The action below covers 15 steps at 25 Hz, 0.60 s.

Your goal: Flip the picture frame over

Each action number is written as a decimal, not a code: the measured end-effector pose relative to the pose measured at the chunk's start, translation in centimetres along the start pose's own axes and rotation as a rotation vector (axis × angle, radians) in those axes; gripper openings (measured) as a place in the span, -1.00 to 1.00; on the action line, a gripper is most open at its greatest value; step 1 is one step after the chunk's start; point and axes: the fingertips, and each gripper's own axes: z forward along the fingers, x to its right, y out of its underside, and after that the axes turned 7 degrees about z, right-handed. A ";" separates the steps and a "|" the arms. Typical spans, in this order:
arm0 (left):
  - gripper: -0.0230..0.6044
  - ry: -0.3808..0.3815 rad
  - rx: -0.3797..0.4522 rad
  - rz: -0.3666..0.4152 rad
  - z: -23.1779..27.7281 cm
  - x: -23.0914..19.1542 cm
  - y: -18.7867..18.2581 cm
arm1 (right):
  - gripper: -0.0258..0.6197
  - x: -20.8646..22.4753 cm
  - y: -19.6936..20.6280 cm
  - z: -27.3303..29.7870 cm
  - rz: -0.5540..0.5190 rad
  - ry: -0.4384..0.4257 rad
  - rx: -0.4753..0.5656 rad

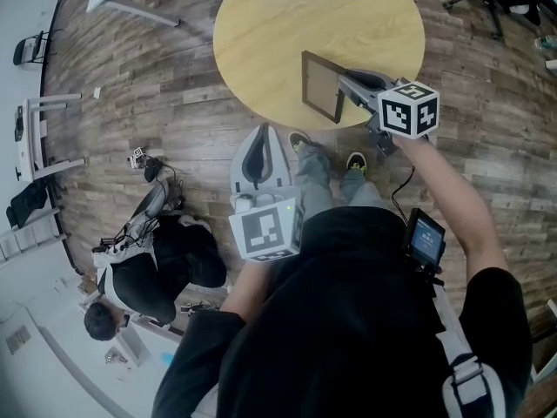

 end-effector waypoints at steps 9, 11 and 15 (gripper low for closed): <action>-0.85 0.001 -0.007 -0.001 -0.1 0.0 0.4 | -0.69 4.3 0.9 -1.0 0.022 0.084 0.014; -0.85 -0.001 -0.010 -0.002 -0.2 -0.3 0.5 | -0.68 4.9 0.8 -0.9 0.040 0.090 0.021; -0.85 -0.008 -0.016 -0.004 -0.2 -0.4 0.8 | -0.66 6.5 1.0 -1.0 0.088 0.109 0.030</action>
